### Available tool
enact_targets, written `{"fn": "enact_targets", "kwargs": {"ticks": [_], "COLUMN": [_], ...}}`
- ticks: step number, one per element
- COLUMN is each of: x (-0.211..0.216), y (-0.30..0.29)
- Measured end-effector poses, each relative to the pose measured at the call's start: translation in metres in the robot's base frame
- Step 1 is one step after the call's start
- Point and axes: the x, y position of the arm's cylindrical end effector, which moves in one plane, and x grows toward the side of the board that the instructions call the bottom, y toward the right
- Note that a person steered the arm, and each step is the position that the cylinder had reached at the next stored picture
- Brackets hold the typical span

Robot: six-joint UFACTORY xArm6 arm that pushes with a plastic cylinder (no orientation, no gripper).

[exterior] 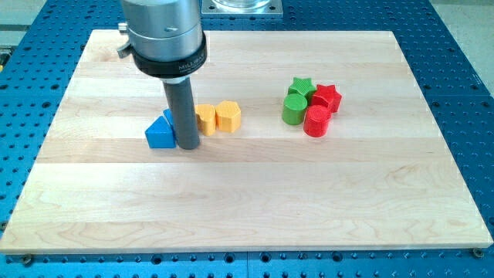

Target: Slide the triangle into the blue cube

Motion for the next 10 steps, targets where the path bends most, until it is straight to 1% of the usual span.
{"fn": "enact_targets", "kwargs": {"ticks": [1,2,3,4,6,7,8,9,10], "x": [0.012,0.021,0.022,0.022,0.014,-0.007,-0.007,-0.005,0.013], "y": [0.028,0.003,-0.046,-0.064,-0.067,-0.063,-0.063,-0.050,-0.001]}}
